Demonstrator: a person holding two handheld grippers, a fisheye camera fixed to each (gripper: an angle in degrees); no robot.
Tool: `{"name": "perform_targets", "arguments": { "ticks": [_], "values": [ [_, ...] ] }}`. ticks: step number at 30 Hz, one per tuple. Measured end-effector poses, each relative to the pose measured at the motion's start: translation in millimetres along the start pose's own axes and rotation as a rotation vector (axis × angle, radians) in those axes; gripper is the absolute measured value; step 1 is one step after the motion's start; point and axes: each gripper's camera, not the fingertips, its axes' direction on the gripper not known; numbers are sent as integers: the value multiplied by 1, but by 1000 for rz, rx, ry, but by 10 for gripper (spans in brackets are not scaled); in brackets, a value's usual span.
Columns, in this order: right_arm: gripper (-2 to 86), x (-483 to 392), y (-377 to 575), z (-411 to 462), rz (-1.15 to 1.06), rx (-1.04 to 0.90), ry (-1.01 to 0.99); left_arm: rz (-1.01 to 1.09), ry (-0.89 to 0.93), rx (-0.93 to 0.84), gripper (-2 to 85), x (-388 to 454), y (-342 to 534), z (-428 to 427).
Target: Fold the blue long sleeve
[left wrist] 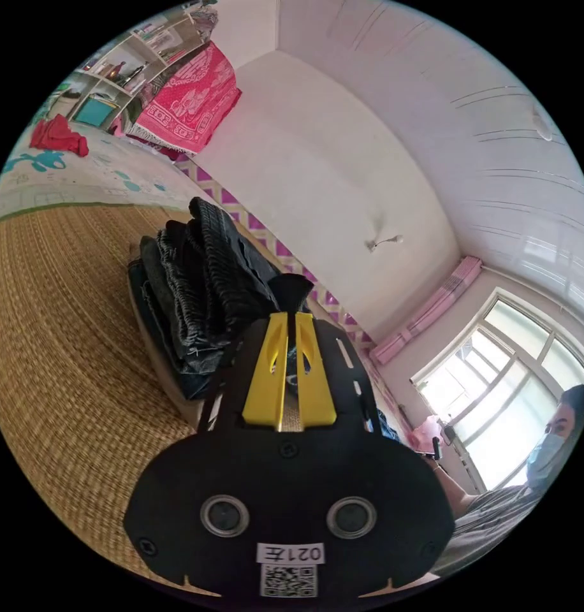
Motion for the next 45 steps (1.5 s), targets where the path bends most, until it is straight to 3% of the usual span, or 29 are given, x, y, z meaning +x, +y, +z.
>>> {"name": "perform_targets", "arguments": {
  "ticks": [6,13,23,28,30,39,45],
  "values": [
    [-6,5,3,0,5,5,-10,17,40,-76,85,1,-11,9],
    [-6,7,7,1,4,15,3,86,-161,-163,-4,20,-19,32],
    [-6,22,15,2,-3,26,-9,216,-114,-106,-10,72,-38,26],
    [-6,31,19,3,-1,27,-10,126,-340,-233,-10,68,-64,50],
    [-6,40,22,4,15,33,-34,116,-338,-232,-10,72,-65,51],
    [-7,68,35,6,6,49,-66,190,-177,-176,-10,187,-79,60],
    [-6,105,40,9,101,25,-171,385,-97,-238,-10,350,-100,147]
  ]
}}
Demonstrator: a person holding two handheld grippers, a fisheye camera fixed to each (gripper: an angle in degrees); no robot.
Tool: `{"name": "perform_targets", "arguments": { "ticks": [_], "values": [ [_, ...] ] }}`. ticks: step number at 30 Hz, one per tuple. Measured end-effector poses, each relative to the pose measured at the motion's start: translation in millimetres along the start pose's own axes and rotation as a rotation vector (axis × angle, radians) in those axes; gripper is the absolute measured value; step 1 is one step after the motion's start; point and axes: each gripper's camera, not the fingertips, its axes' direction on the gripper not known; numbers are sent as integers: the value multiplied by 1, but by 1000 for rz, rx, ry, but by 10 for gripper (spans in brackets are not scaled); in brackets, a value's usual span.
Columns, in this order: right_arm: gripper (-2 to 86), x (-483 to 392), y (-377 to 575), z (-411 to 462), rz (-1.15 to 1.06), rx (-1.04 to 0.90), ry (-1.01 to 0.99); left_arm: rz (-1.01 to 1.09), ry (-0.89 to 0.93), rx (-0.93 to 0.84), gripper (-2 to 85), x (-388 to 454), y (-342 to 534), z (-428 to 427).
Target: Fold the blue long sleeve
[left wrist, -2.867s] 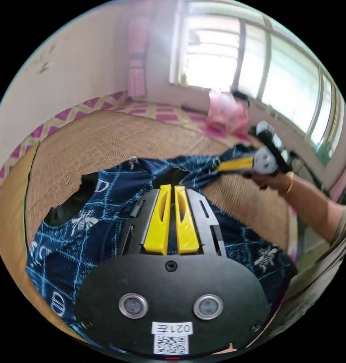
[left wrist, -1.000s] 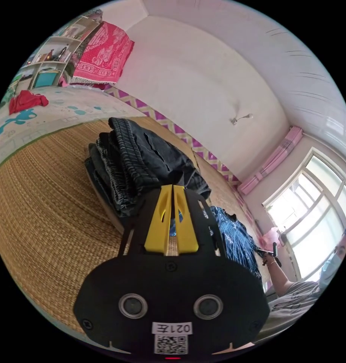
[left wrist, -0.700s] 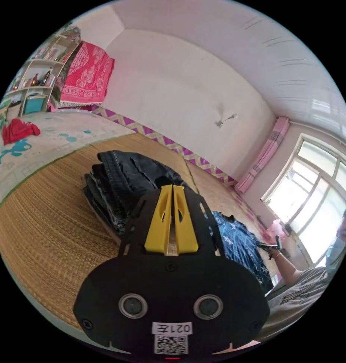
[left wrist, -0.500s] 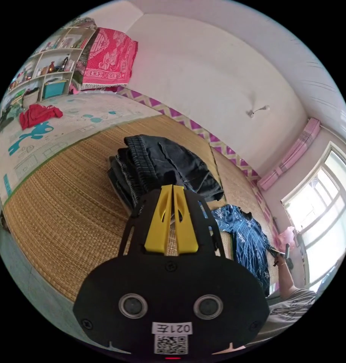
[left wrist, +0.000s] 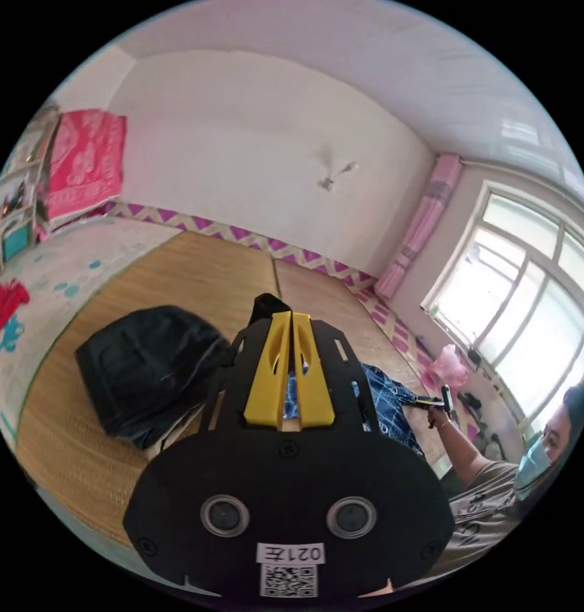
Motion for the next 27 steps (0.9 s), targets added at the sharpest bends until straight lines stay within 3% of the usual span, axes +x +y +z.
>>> {"name": "perform_targets", "arguments": {
  "ticks": [5,12,20,27],
  "values": [
    [-6,28,24,-44,-8,124,-147,190,109,-97,-10,149,-57,112],
    [-6,48,131,-111,-86,285,-328,327,238,-266,-10,302,-48,281],
    [-6,69,234,-119,-94,294,-395,342,303,-494,-9,414,73,484],
    [-5,93,275,-124,-33,280,-436,438,366,-527,2,462,152,548]
  ]
}}
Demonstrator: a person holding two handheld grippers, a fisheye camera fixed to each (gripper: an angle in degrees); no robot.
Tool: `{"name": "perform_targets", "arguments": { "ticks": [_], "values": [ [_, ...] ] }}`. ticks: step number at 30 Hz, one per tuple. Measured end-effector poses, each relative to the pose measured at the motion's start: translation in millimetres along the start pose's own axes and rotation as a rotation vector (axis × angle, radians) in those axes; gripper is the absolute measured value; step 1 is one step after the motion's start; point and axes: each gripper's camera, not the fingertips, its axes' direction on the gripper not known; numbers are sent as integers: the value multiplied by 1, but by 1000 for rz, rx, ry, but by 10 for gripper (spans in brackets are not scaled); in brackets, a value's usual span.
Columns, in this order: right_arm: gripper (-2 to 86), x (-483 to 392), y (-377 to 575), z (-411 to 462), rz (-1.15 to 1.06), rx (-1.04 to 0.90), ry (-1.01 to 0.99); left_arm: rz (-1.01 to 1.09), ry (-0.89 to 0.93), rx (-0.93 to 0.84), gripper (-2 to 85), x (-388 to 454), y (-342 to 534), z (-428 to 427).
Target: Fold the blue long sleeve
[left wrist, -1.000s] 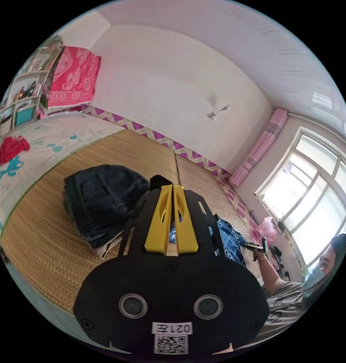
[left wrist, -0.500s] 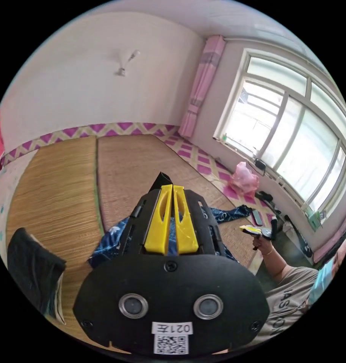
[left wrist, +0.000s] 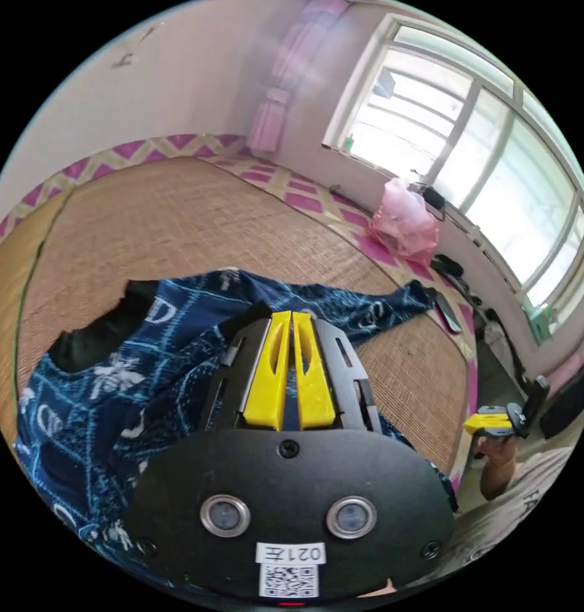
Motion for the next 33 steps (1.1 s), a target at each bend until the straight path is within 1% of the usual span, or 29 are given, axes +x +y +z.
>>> {"name": "perform_targets", "arguments": {
  "ticks": [2,3,4,5,7,9,10,12,13,14,18,19,21,24,28,30,31,33],
  "values": [
    [-5,3,0,-4,5,-4,-11,1,167,-91,52,1,2,28],
    [-4,5,-2,-6,3,-2,-12,0,230,-98,59,-1,4,32],
    [-3,6,-4,-7,-2,-1,-9,4,353,-66,73,-6,8,32],
    [-2,9,-9,-8,-10,-7,6,0,426,-51,76,-12,13,28],
    [2,18,-20,-11,-3,-7,58,-8,487,-27,77,-23,23,11],
    [19,45,-38,-14,72,19,134,-16,461,4,73,-33,37,-16],
    [25,55,-43,-16,104,36,138,-5,443,24,72,-37,48,-36],
    [63,106,-61,-22,296,101,98,15,399,31,71,-42,69,-68],
    [71,119,-65,-23,344,118,79,30,360,31,69,-44,85,-88],
    [84,144,-71,-24,442,152,61,43,327,28,68,-45,102,-107],
    [109,212,-85,-37,742,282,116,49,263,-12,66,-50,153,-151],
    [112,220,-85,-39,783,293,120,40,248,-28,66,-53,170,-162],
    [116,250,-82,-40,936,341,48,37,240,-35,65,-55,193,-179],
    [104,274,-80,-36,1076,392,-4,33,219,-26,65,-56,227,-204],
    [64,287,-84,-32,1160,464,-39,-27,223,44,63,-62,262,-235],
    [14,283,-91,-34,1172,532,-74,-52,224,70,61,-64,276,-246],
    [10,279,-95,-36,1147,547,-82,-72,233,92,60,-67,285,-253],
    [0,235,-135,-51,970,545,-27,-94,253,113,58,-70,298,-264]
  ]
}}
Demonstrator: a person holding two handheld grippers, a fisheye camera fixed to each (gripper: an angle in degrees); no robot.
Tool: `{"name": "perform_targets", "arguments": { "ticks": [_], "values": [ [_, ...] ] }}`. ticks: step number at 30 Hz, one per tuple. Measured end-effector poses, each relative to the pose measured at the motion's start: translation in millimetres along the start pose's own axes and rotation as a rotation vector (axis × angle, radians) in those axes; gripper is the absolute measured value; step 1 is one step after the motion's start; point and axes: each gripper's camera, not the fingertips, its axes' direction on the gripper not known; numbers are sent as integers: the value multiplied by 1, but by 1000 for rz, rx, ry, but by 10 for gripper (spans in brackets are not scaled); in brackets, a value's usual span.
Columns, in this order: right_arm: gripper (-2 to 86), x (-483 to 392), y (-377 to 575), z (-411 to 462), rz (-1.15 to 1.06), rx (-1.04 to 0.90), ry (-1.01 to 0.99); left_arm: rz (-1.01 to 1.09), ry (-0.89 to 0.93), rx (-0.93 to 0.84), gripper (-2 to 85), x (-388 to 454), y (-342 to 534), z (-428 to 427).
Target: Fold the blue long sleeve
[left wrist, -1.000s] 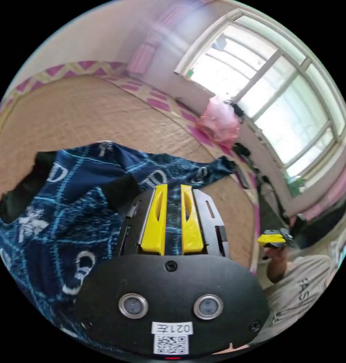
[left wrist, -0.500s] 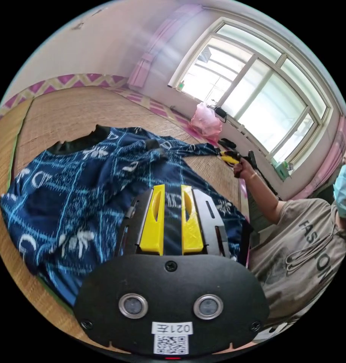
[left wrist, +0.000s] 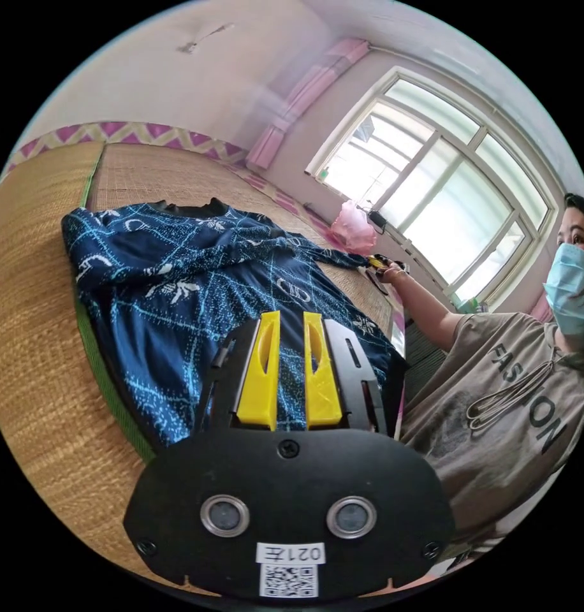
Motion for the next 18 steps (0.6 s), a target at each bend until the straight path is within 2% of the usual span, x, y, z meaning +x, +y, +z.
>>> {"name": "perform_targets", "arguments": {
  "ticks": [2,4,7,9,14,18],
  "values": [
    [-2,-69,24,-2,-204,-25,-11,-11,8,33,55,1,15,-16],
    [-3,-140,63,-4,-390,-63,-104,-10,2,54,53,4,26,-28],
    [-4,-266,157,0,-722,-139,-165,-2,9,64,52,12,44,-44],
    [-4,-353,253,14,-953,-192,-187,2,15,67,52,17,55,-54],
    [-5,-459,464,70,-1318,-295,-179,-9,35,106,51,27,89,-85],
    [-8,-476,634,140,-1524,-422,-124,-32,27,125,51,27,113,-104]
  ]
}}
